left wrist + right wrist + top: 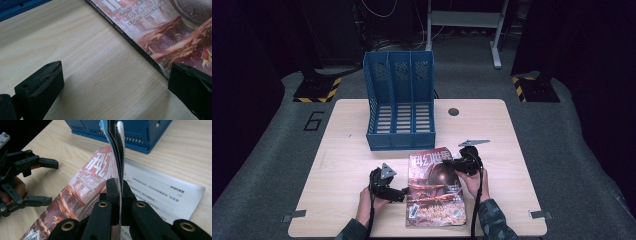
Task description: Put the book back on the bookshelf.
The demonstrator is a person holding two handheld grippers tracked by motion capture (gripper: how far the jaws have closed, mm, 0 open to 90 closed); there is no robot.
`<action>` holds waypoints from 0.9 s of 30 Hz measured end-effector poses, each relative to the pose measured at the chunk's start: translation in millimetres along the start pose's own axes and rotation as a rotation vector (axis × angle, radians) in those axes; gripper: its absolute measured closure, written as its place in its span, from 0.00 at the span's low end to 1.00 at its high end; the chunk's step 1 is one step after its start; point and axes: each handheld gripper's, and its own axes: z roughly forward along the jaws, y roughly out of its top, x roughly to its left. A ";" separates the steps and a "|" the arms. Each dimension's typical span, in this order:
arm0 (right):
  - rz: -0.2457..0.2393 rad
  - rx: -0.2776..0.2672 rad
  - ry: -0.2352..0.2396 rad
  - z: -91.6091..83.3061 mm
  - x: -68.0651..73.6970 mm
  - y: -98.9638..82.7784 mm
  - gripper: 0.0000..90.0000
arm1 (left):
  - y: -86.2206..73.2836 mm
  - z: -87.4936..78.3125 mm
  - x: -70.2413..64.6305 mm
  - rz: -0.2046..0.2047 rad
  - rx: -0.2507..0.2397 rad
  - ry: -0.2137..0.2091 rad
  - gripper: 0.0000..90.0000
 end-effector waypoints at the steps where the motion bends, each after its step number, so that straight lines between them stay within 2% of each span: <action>1: -0.021 -0.014 0.003 -2.9 4.4 0.6 1.00 | -0.2 -1.1 2.2 -0.021 -0.015 -0.023 0.00; 2: -0.021 -0.014 0.003 -2.9 4.4 0.6 1.00 | -0.2 -1.1 2.2 -0.021 -0.015 -0.023 0.00; 3: -0.040 -0.025 0.006 -5.9 9.5 1.1 1.00 | 1.0 -2.6 3.4 -0.048 -0.012 -0.060 0.00; 4: -0.057 -0.035 0.004 -7.3 11.5 1.4 1.00 | 1.0 -2.6 3.4 -0.048 -0.012 -0.060 0.00; 6: -0.074 -0.049 0.001 -10.6 15.9 2.1 1.00 | 2.4 -3.4 2.5 -0.082 -0.028 -0.083 0.00; 7: -0.084 -0.058 0.004 -11.9 17.1 2.4 1.00 | 5.0 -5.3 4.3 -0.077 -0.020 -0.118 0.00; 8: -0.083 -0.065 0.004 -13.6 19.2 2.5 1.00 | 5.0 -5.3 4.3 -0.077 -0.020 -0.118 0.00; 9: -0.083 -0.065 0.004 -13.6 19.2 2.5 1.00 | 6.5 -5.5 2.8 -0.105 -0.031 -0.126 0.00; 10: -0.094 -0.080 0.004 -16.6 22.5 2.8 1.00 | 9.8 -6.4 2.9 -0.093 -0.026 -0.146 0.00; 16: -0.127 -0.112 0.002 -25.4 31.5 3.2 1.00 | 17.0 -7.8 1.2 -0.090 -0.028 -0.184 0.00; 17: -0.143 -0.126 0.004 -28.3 34.1 3.3 1.00 | 18.2 -7.8 -0.6 -0.107 -0.028 -0.198 0.00; 18: -0.146 -0.130 0.004 -29.8 35.7 3.1 1.00 | 19.8 -7.4 -0.8 -0.099 -0.024 -0.206 0.00; 19: -0.146 -0.130 0.004 -29.8 35.7 3.1 1.00 | 21.1 -6.6 -2.7 -0.108 -0.025 -0.219 0.00; 21: -0.158 -0.139 0.003 -31.6 38.2 2.9 1.00 | 23.9 -4.4 -4.3 -0.084 -0.021 -0.221 0.00; 22: -0.172 -0.148 0.004 -32.9 40.5 2.5 1.00 | 26.1 -1.4 -6.6 -0.098 -0.016 -0.249 0.02; 27: -0.177 -0.161 0.013 -33.7 43.6 2.0 1.00 | 30.2 5.9 -11.3 -0.094 -0.003 -0.273 0.06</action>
